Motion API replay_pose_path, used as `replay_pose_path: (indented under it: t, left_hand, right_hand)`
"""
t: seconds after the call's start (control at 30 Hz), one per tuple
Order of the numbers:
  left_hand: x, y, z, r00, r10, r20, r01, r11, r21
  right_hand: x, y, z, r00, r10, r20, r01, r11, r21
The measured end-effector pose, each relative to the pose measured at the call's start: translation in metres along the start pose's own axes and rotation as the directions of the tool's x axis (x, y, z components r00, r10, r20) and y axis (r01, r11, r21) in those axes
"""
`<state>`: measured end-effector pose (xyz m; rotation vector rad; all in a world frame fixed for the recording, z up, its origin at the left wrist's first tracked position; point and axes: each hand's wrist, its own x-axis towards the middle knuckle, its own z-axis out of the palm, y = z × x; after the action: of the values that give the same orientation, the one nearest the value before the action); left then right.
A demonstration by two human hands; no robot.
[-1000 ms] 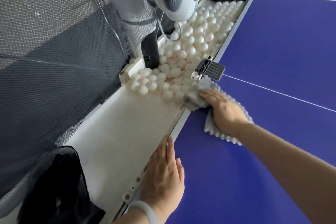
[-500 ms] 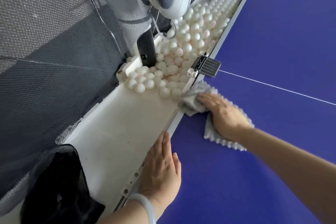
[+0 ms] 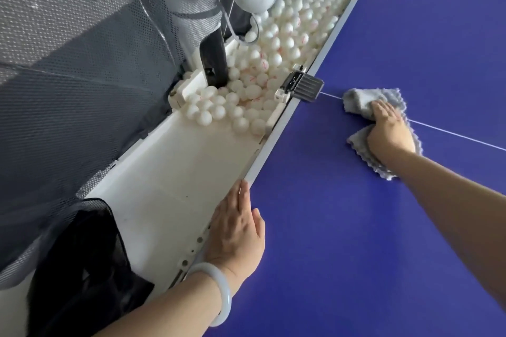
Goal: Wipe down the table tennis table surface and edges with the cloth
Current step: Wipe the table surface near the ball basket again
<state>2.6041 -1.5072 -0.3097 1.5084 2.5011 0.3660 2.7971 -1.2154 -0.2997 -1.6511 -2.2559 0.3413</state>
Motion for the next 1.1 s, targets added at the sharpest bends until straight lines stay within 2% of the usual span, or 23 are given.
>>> replay_pose_path:
  t: [0.07,0.13,0.2,0.27,0.33,0.37,0.4,0.43,0.47,0.5,0.53,0.6,0.67,0.73,0.8,0.83,0.87,0.9,0.97,1.03,1.1]
  left_hand:
    - [0.001,0.001,-0.001,1.000,-0.007,0.002,0.007,1.000,0.009]
    - [0.003,0.001,-0.001,1.000,-0.015,0.010,0.015,1.000,0.000]
    - [0.002,0.002,-0.002,1.000,-0.019,0.015,0.019,1.000,0.002]
    - [0.002,0.002,-0.004,1.000,-0.023,0.014,0.023,1.000,0.001]
    - [0.002,0.002,-0.006,1.000,-0.020,0.004,0.020,1.000,-0.005]
    - [0.002,0.002,-0.005,1.000,-0.015,-0.002,0.015,1.000,-0.009]
    - [0.003,0.002,-0.004,1.000,-0.012,-0.010,0.012,1.000,-0.014]
    - [0.004,0.001,-0.004,1.000,-0.008,-0.017,0.008,1.000,-0.019]
    - [0.004,0.001,-0.003,1.000,-0.003,-0.021,0.003,1.000,-0.024]
    - [0.004,0.002,-0.003,1.000,0.003,-0.026,-0.003,1.000,-0.025]
    - [0.004,0.002,-0.003,0.999,0.007,-0.032,-0.008,1.000,-0.025]
    - [0.004,0.001,-0.002,0.999,0.010,-0.040,-0.011,1.000,-0.023]
    - [0.003,0.002,-0.002,0.999,0.018,-0.046,-0.019,1.000,-0.020]
    - [0.000,0.005,-0.001,0.999,0.025,-0.047,-0.025,1.000,-0.009]
    - [-0.002,0.008,-0.001,0.998,0.030,-0.048,-0.030,1.000,0.009]
    - [-0.003,0.008,-0.002,0.998,0.038,-0.049,-0.037,0.999,0.024]
    - [-0.004,0.008,-0.004,0.997,0.056,-0.048,-0.054,0.998,0.044]
    - [-0.005,0.008,-0.005,0.995,0.087,-0.050,-0.084,0.994,0.069]
    - [-0.010,0.010,-0.009,0.983,0.167,-0.074,-0.158,0.981,0.109]
    - [-0.024,0.027,-0.009,0.965,0.235,-0.120,-0.225,0.970,0.095]
    - [-0.049,0.054,0.003,0.933,0.335,-0.133,-0.327,0.942,0.079]
  right_hand:
    - [-0.019,-0.003,0.001,0.992,0.114,-0.055,-0.114,0.993,0.001]
    - [-0.047,-0.026,0.011,0.993,0.110,-0.044,-0.110,0.994,0.010]
    - [-0.082,-0.055,0.020,1.000,0.010,-0.005,-0.010,0.999,0.053]
    - [-0.121,-0.067,0.020,0.976,-0.207,0.064,0.201,0.976,0.084]
    - [-0.144,-0.039,0.006,0.905,-0.397,0.154,0.385,0.917,0.103]
    - [-0.146,-0.014,-0.007,0.902,-0.397,0.167,0.388,0.918,0.087]
    - [-0.146,0.014,-0.021,0.940,-0.312,0.136,0.308,0.950,0.054]
    - [-0.144,0.044,-0.036,0.986,-0.154,0.062,0.153,0.988,0.024]
    - [-0.143,0.072,-0.051,0.998,0.051,-0.023,-0.051,0.999,0.008]
    - [-0.144,0.092,-0.064,0.965,0.250,-0.081,-0.250,0.968,0.004]
    - [-0.146,0.099,-0.069,0.917,0.380,-0.119,-0.384,0.923,-0.008]
    - [-0.154,0.079,-0.058,0.884,0.440,-0.156,-0.446,0.895,-0.008]
    - [-0.175,0.037,-0.036,0.929,0.347,-0.130,-0.348,0.937,0.018]
    - [-0.210,-0.008,-0.015,0.995,0.095,-0.036,-0.094,0.995,0.025]
    - [-0.242,-0.025,-0.010,0.976,-0.188,0.113,0.184,0.982,0.039]
    - [-0.249,-0.014,-0.016,0.951,-0.273,0.143,0.268,0.962,0.052]
    - [-0.251,0.004,-0.024,0.947,-0.292,0.132,0.287,0.956,0.050]
    - [-0.250,0.025,-0.033,0.965,-0.242,0.097,0.240,0.970,0.031]
    - [-0.244,0.065,-0.050,1.000,-0.025,-0.012,0.025,1.000,0.015]
    - [-0.238,0.082,-0.060,0.982,0.175,-0.069,-0.176,0.984,-0.005]
    - [-0.238,0.067,-0.053,0.949,0.296,-0.106,-0.297,0.955,0.004]
